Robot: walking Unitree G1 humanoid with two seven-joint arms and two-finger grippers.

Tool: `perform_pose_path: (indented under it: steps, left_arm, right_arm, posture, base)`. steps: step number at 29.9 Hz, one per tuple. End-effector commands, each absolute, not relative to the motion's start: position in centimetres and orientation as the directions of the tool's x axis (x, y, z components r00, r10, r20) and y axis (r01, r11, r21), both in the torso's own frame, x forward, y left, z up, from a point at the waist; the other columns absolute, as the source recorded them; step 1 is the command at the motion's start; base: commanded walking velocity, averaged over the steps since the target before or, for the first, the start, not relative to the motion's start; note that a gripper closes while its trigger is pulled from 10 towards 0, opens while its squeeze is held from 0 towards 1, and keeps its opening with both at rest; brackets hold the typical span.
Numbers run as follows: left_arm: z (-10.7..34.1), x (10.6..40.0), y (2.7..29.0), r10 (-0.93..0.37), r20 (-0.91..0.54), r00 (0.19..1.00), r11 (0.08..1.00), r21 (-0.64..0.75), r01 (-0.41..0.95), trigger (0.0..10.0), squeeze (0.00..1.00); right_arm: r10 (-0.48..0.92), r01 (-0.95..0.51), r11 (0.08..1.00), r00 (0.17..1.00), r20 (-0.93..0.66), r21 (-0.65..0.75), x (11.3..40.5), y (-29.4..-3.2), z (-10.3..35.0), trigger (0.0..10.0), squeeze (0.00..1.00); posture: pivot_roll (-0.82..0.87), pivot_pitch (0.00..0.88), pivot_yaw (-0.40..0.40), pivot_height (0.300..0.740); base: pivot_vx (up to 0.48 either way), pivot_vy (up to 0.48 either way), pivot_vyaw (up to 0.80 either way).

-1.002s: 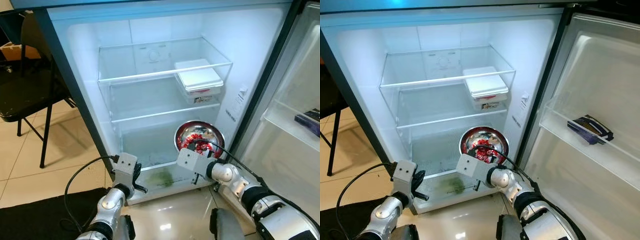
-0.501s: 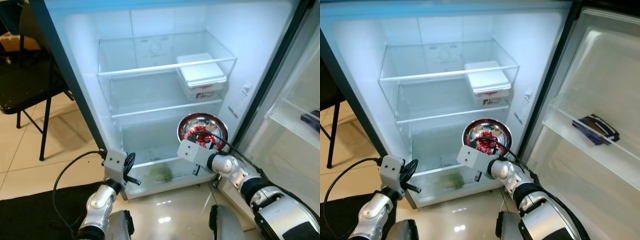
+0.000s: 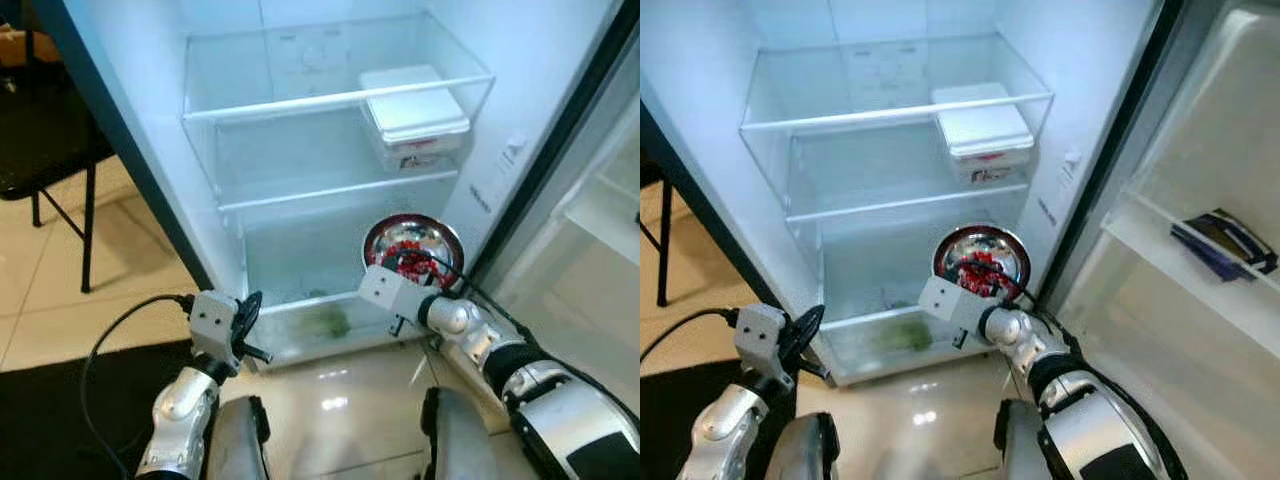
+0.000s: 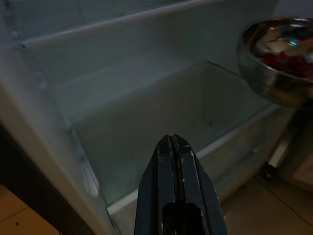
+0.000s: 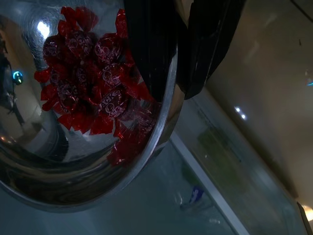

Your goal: Restocking fridge

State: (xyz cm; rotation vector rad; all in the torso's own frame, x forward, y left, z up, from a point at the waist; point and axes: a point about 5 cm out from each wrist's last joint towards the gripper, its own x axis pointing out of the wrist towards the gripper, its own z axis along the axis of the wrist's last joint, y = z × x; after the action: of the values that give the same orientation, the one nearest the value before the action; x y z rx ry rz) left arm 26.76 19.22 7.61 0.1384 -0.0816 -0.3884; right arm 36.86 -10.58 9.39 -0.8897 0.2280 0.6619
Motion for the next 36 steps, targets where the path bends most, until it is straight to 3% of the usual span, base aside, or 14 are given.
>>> perform_pose_path:
  steps: [1,36]
  left_arm:
    - [7.3,26.1,19.0,-0.401,0.029,0.916,0.908,0.143,0.393,10.0,0.0]
    - [13.2,26.4,15.1,-0.47,0.114,0.876,0.881,0.119,0.457,10.0,0.0]
  right_arm:
    - [0.439,-0.605,0.463,0.792,-0.425,-0.648,37.2,-10.3,10.1,10.0,0.0]
    - [0.42,-0.536,0.438,0.832,-0.363,-0.722,38.8,-9.4,13.2,10.0,0.0]
  posture:
    - [0.14,0.314,-0.047,0.395]
    - [0.18,0.47,-0.077,0.395]
  base:
    - [0.0,0.0,0.0]
    - [0.0,0.0,0.0]
